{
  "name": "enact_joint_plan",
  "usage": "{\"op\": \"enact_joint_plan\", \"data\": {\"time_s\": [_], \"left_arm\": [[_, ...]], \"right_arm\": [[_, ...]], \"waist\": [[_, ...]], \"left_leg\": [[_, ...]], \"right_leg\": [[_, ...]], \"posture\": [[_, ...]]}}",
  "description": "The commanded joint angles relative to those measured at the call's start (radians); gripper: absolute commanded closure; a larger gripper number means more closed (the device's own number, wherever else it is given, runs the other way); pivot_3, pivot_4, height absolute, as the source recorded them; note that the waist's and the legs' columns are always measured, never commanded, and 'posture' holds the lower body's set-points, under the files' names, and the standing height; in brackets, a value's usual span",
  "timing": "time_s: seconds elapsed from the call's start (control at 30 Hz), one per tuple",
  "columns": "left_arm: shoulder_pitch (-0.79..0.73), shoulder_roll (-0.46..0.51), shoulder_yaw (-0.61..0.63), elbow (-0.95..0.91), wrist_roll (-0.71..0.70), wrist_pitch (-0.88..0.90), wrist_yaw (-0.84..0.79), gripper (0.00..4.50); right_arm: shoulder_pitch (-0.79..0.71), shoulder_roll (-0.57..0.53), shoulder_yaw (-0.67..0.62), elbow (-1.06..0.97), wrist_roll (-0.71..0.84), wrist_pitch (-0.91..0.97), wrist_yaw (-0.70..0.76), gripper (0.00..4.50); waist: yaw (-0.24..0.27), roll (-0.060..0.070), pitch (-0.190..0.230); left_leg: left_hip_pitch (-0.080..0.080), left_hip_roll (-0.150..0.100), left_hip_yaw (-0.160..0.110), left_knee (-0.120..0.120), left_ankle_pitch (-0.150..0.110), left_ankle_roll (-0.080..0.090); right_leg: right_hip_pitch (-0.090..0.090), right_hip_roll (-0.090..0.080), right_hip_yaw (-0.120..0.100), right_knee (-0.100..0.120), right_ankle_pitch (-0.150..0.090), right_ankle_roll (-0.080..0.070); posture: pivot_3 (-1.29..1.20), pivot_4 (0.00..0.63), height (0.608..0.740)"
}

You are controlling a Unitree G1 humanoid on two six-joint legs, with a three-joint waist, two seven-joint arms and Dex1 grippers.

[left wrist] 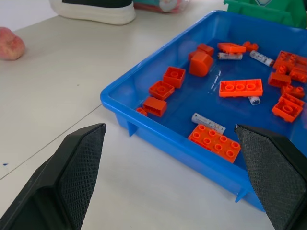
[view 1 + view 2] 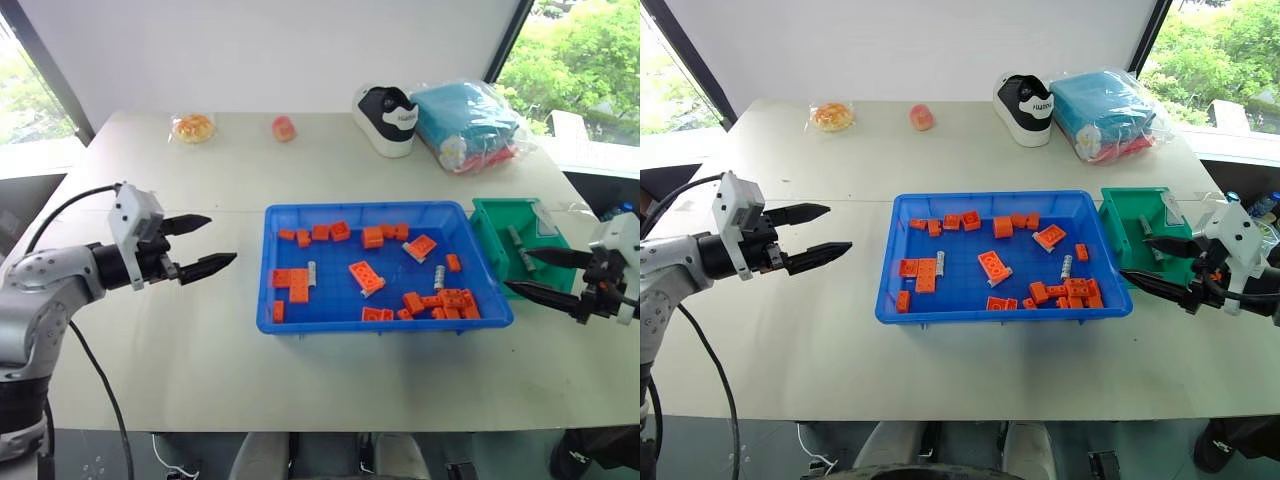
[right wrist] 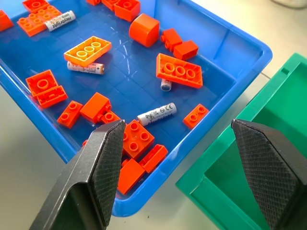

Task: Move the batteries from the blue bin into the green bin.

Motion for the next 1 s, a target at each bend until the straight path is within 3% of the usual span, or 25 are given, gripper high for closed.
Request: {"op": "enact_joint_plan", "data": {"time_s": [0.03,0.43,0.7,0.87,1.0], "left_arm": [[0.005,0.003,0.014,-0.021,-0.002,-0.018,-0.006,0.0],[0.026,0.003,0.019,-0.039,-0.008,-0.008,0.001,0.0],[0.031,-0.003,0.03,-0.083,-0.029,0.008,0.015,0.0],[0.04,0.009,0.03,-0.108,-0.054,0.026,-0.001,0.0],[0.03,0.048,0.021,-0.122,-0.072,0.044,-0.049,0.0]], "right_arm": [[-0.012,-0.006,-0.036,-0.014,0.007,-0.019,0.007,0.87],[-0.051,-0.024,-0.009,0.017,-0.005,-0.033,0.023,0.87],[-0.199,-0.066,0.097,0.101,-0.024,-0.061,0.068,0.87],[-0.407,-0.044,0.275,0.114,-0.028,-0.076,0.118,0.87],[-0.645,0.068,0.5,0.176,-0.093,-0.089,0.171,0.87]], "waist": [[0.0,0.0,0.0],[0.0,0.0,0.0],[-0.002,0.001,0.0],[-0.011,0.001,0.0],[-0.028,-0.001,0.0]], "left_leg": [[0.0,0.0,0.0,0.0,0.0,0.0],[0.0,0.001,0.0,0.0,0.0,0.0],[0.0,0.002,0.0,0.002,0.0,0.0],[-0.001,0.002,0.001,0.002,0.001,0.002],[0.0,0.004,0.0,0.003,0.001,0.002]], "right_leg": [[0.0,0.0,0.0,0.0,0.0,0.0],[0.0,0.002,0.0,0.0,0.001,-0.001],[-0.002,0.002,0.0,0.0,0.001,-0.001],[-0.001,0.002,0.0,0.0,0.001,-0.002],[-0.001,0.005,0.0,0.001,0.001,-0.002]], "posture": [[0.0,0.15,0.711],[0.0,0.15,0.711],[0.0,0.15,0.711],[0.0,0.15,0.711],[0.0,0.15,0.711]]}}
